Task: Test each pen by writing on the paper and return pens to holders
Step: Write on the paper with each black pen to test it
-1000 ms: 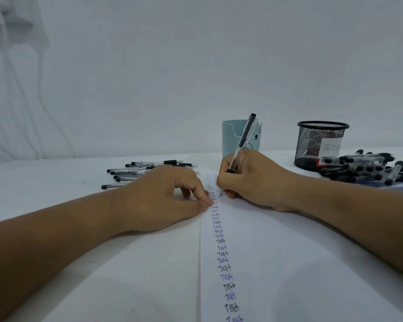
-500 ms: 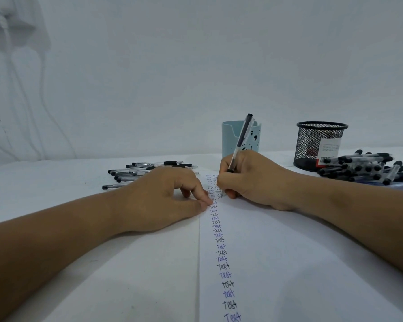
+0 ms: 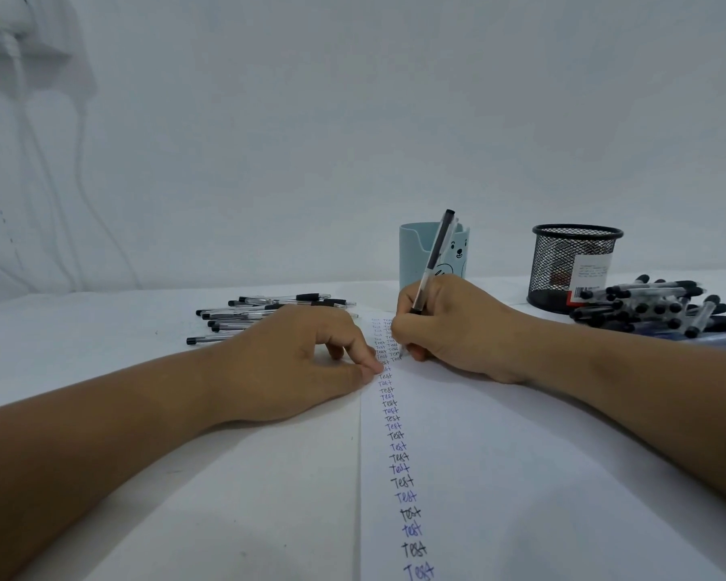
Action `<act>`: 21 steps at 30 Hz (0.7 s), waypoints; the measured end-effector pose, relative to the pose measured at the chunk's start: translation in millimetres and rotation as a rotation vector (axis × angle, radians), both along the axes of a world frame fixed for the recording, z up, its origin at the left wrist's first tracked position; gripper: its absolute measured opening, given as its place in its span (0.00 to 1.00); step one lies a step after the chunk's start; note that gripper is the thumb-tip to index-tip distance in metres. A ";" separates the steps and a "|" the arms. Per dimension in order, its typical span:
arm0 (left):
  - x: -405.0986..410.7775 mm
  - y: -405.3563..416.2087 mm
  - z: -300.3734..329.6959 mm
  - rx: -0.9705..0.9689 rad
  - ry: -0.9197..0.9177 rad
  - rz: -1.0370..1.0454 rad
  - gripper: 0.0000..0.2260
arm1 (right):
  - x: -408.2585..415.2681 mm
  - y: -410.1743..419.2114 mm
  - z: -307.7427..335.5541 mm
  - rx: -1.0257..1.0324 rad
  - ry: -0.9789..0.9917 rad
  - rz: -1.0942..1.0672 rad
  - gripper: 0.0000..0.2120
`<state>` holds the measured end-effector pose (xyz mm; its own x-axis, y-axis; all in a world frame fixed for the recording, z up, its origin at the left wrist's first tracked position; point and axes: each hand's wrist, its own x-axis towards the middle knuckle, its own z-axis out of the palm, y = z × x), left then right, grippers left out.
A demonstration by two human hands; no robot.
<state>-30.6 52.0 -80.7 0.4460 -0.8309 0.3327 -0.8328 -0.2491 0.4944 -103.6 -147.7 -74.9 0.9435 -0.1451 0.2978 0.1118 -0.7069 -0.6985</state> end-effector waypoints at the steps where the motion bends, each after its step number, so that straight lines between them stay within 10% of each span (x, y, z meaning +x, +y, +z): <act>1: 0.0 0.0 -0.1 0.000 0.001 0.001 0.05 | -0.4 0.8 0.2 -0.014 -0.004 -0.003 0.08; 9: -2.3 0.9 0.4 -0.001 -0.016 -0.009 0.05 | -1.5 1.7 0.1 -0.008 -0.028 -0.022 0.09; 14: -2.2 1.4 0.6 -0.016 -0.013 -0.025 0.08 | -7.2 -0.6 3.6 0.388 -0.074 0.009 0.20; 21: -3.4 2.4 0.1 -0.010 -0.031 -0.021 0.07 | -21.4 -15.5 14.0 -0.379 -0.252 -0.107 0.09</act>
